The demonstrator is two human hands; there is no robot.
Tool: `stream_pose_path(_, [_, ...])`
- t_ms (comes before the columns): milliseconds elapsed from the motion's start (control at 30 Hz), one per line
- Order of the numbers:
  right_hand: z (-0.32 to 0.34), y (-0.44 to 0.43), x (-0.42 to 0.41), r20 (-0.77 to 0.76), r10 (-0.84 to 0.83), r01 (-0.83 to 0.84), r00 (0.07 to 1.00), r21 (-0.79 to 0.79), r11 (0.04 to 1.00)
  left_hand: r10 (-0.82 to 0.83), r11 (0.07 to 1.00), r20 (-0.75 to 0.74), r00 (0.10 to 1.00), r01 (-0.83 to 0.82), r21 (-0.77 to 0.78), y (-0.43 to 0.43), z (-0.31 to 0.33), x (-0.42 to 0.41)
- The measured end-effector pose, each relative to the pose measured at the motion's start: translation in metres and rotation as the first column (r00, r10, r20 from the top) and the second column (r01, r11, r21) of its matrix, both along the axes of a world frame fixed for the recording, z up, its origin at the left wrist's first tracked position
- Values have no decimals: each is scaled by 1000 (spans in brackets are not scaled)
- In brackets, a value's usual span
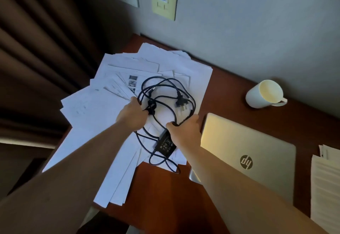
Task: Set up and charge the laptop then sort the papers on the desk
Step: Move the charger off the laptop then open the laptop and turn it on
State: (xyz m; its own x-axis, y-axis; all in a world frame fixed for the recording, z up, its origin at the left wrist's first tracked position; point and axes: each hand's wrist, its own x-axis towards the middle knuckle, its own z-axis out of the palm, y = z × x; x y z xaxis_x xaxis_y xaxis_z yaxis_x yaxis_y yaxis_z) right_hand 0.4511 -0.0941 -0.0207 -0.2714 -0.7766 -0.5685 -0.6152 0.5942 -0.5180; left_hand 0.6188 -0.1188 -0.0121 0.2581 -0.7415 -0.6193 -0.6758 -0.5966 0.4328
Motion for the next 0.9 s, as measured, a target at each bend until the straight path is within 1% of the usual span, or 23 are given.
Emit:
stream_pose_path(67, [0,-1,-2,-5,26,-26,1000,2,1000,-34,999,139,990,39,-34,-1,1,-6])
stream_pose_path(133, [5,-3,-10,-24,104,-104,994,24,994,-65,994,227,972,83,-72,-1,2,-14])
stream_pose_path(200, [13,-4,-24,-44,198,-196,979,41,980,-62,978,318,946,121,-170,-1,7,-26])
stream_pose_path(267, [21,-5,-44,-25,227,-226,974,32,974,-109,947,406,907,219,-236,-5,16,-46])
stream_pose_path(333, [31,-5,-69,-10,211,-211,977,26,977,-216,911,460,861,348,-222,-10,29,-76])
stream_pose_path(400, [39,-3,-97,-32,209,-208,977,30,978,-330,868,461,824,457,-196,-12,42,-112])
stream_pose_path(467, [46,2,-128,-35,174,-173,984,28,984,-419,822,411,809,531,-206,-11,52,-149])
stream_pose_path(600, [51,23,-202,-30,87,-86,996,26,996,-570,738,341,748,648,-190,6,58,-217])
stream_pose_path(700, [53,50,-260,-56,53,-53,997,5,999,-657,683,285,698,711,-169,29,55,-264])
stream_pose_path(833, [58,88,-324,-57,50,-48,997,28,998,-759,587,281,588,804,-95,59,43,-317])
stream_pose_path(900, [57,103,-349,-71,31,-31,997,10,999,-795,547,281,537,836,-49,72,38,-340])
